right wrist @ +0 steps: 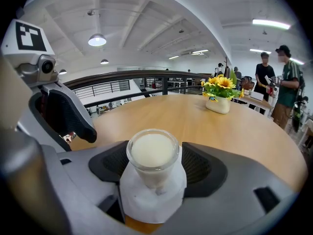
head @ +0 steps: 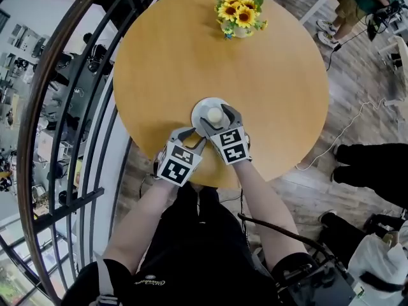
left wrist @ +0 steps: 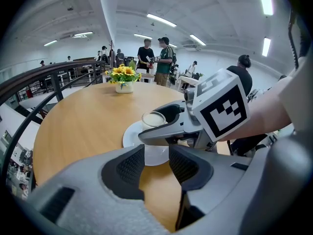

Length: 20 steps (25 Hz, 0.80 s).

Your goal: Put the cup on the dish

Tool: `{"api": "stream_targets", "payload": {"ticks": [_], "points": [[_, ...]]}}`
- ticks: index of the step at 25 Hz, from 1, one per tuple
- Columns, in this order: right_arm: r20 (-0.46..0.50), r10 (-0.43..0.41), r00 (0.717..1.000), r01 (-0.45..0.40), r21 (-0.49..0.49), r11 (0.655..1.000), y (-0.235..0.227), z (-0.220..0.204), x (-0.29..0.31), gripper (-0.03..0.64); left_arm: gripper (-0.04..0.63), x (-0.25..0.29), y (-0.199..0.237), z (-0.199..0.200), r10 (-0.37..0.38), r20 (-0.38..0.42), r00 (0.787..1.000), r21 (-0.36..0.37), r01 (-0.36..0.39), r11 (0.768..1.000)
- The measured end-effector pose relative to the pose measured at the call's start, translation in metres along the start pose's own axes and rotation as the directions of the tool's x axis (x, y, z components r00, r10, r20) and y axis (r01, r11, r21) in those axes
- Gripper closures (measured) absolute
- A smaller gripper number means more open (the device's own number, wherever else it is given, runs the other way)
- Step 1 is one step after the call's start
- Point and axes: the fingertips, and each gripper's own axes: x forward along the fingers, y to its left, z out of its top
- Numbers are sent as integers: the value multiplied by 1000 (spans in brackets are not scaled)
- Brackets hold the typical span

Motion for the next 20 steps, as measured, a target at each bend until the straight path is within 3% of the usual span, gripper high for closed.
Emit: {"api": "stream_targets", "payload": {"ticks": [11, 20], "points": [[38, 15, 999, -14, -5, 1000, 6, 23, -34, 304, 437, -17, -5, 23, 16, 37, 999, 41, -17, 999], [124, 8, 992, -9, 11, 1000, 9, 51, -89, 304, 437, -42, -10, 48, 30, 91, 995, 72, -36, 997]]}}
